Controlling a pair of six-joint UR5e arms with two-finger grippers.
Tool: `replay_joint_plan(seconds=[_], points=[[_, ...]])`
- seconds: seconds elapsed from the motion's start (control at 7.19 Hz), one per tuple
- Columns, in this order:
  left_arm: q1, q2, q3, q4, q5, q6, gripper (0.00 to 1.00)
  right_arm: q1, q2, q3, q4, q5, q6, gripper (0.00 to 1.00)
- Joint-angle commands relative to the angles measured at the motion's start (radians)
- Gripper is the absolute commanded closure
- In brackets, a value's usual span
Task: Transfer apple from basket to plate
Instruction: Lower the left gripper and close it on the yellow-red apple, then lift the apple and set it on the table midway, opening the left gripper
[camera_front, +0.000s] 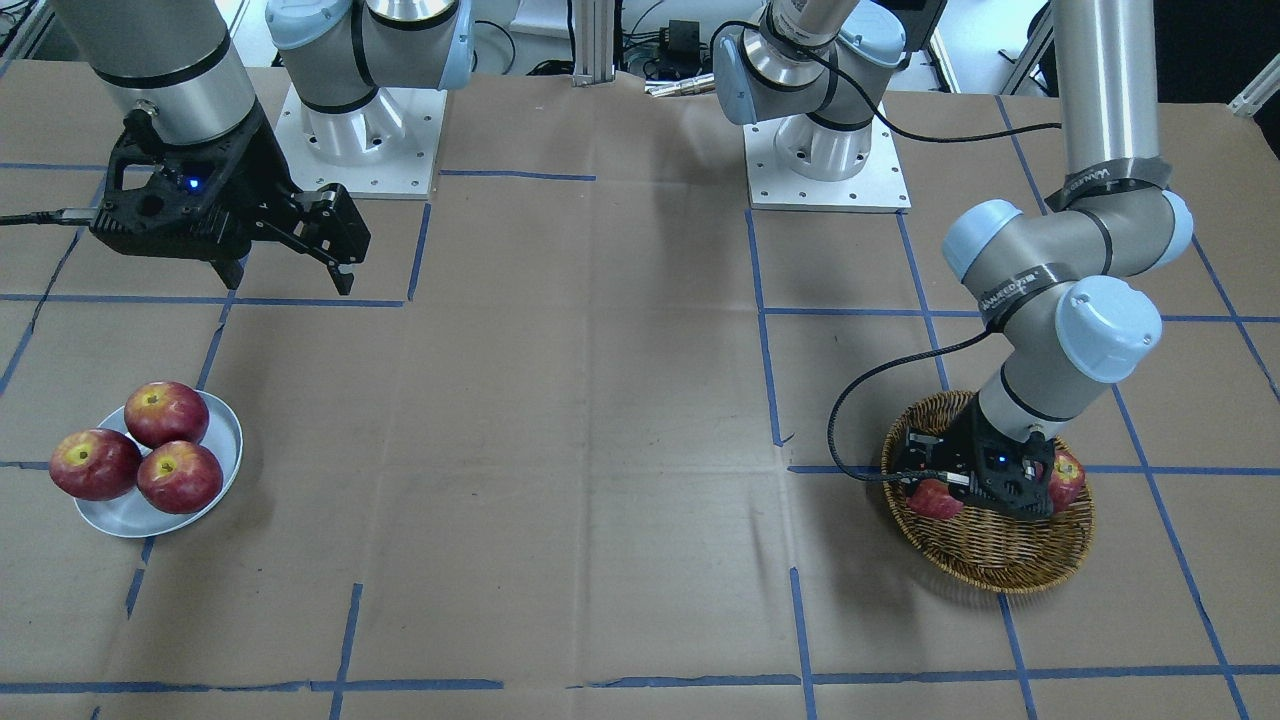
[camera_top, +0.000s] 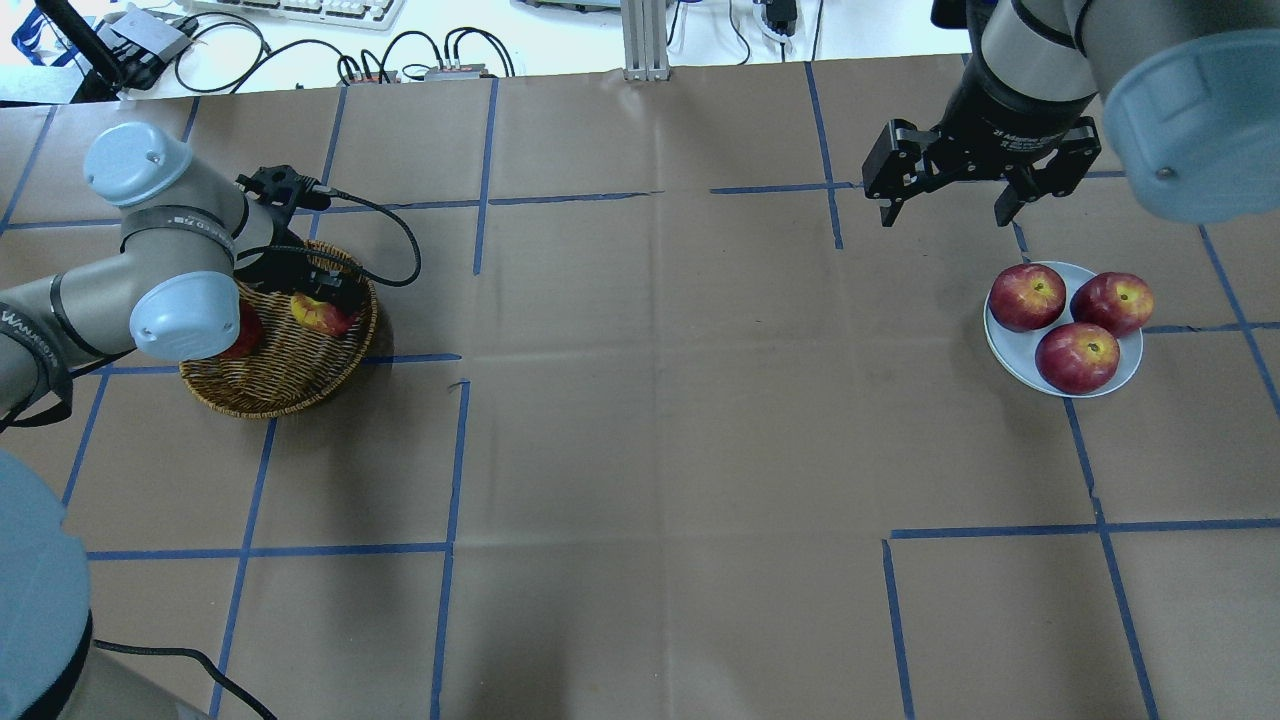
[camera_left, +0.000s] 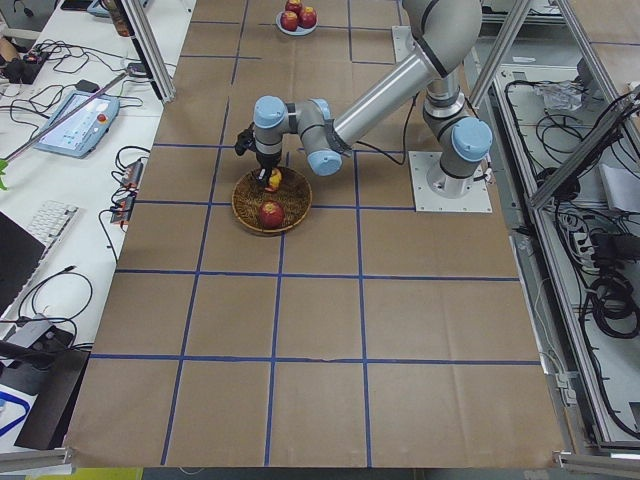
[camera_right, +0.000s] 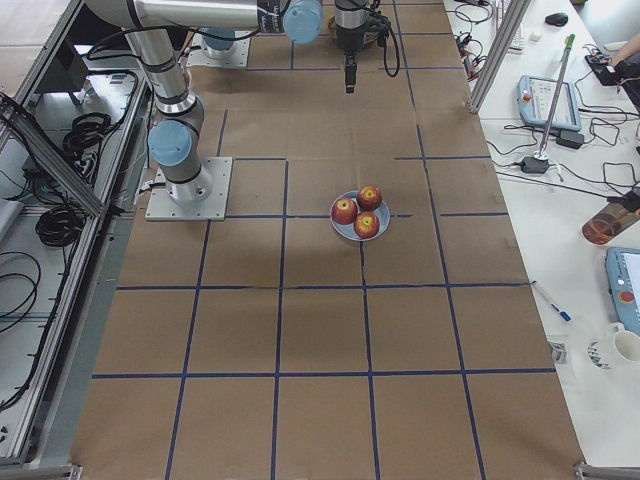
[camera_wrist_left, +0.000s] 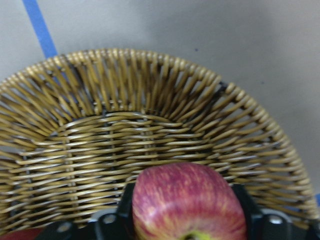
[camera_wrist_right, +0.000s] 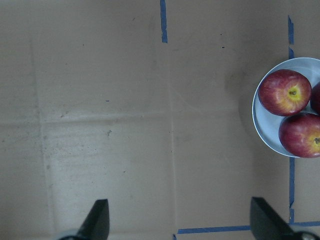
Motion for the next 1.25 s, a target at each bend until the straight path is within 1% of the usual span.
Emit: replay_joint_plan(seconds=[0.0,0.14,0.28,0.42,0.56,0.7,0.83,0.97,1.11], points=[[-0.23,0.082,0.031,-0.061,0.054,-0.31,0.77,0.001,0.0,0.004,0.0,0.0,-0.001,0.0],[-0.356,0.056,0.087,-0.07,0.115,-0.448,0.77,0.001,0.0,0.004,0.0,0.0,0.001,0.0],[-0.467,-0.008,0.142,-0.07,0.117,-0.58,0.77,0.001,0.001,0.004,0.0,-0.002,-0.004,0.0],[-0.566,-0.096,0.198,-0.056,0.117,-0.707,0.77,0.001,0.0,0.004,0.0,0.0,0.001,0.0],[-0.648,-0.178,0.251,-0.053,0.12,-0.78,0.77,0.001,0.0,0.004,0.0,-0.002,0.001,0.0],[-0.675,-0.236,0.273,-0.047,0.129,-0.787,0.77,0.001,0.0,0.004,0.0,-0.002,0.003,0.0],[-0.679,-0.254,0.27,-0.029,0.131,-0.785,0.77,0.001,0.001,0.004,0.0,-0.002,0.003,0.0],[-0.679,-0.24,0.255,-0.029,0.131,-0.785,0.73,0.001,0.0,0.004,0.0,-0.002,0.003,0.0],[-0.679,-0.234,0.252,-0.03,0.131,-0.784,0.65,0.001,0.0,0.004,0.0,-0.002,0.003,0.0]])
